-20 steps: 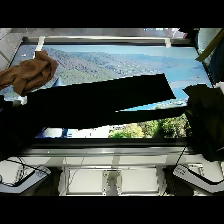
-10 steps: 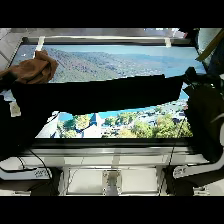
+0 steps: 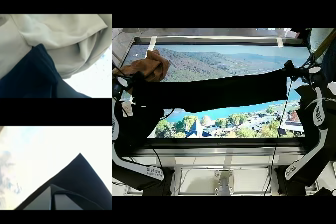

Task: Fold the clothes and pants, and hang the long-sleeved shirts on hangers.

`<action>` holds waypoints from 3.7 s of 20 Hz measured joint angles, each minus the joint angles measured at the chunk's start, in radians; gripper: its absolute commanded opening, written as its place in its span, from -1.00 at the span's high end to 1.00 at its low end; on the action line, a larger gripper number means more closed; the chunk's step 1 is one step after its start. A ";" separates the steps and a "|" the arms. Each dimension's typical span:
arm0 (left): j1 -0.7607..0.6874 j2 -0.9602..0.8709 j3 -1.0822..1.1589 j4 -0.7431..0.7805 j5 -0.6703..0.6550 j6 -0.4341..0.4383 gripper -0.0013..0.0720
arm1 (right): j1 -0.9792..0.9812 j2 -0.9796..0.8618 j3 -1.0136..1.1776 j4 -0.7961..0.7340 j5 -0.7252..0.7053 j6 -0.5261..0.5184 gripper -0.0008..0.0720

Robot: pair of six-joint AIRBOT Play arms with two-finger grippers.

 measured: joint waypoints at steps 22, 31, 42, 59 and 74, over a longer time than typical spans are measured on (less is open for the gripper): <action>-0.423 0.394 0.002 -0.001 -0.167 0.257 -0.96 | -0.205 -0.105 0.255 -0.195 0.643 0.029 -0.09; -0.774 0.220 0.002 0.000 -0.172 0.459 -0.96 | -0.211 -0.212 0.261 -0.177 0.651 -0.083 -0.09; -0.855 0.169 0.002 0.000 -0.138 0.529 -0.96 | -0.152 -0.237 0.262 -0.153 0.595 -0.113 -0.07; -0.882 -0.011 0.002 -0.401 -0.124 0.533 0.93 | -0.049 -0.179 0.321 0.364 0.646 -0.216 0.96; -0.456 0.249 0.002 -0.551 -0.287 0.532 0.93 | 0.454 -0.032 0.325 0.300 0.505 -0.207 0.97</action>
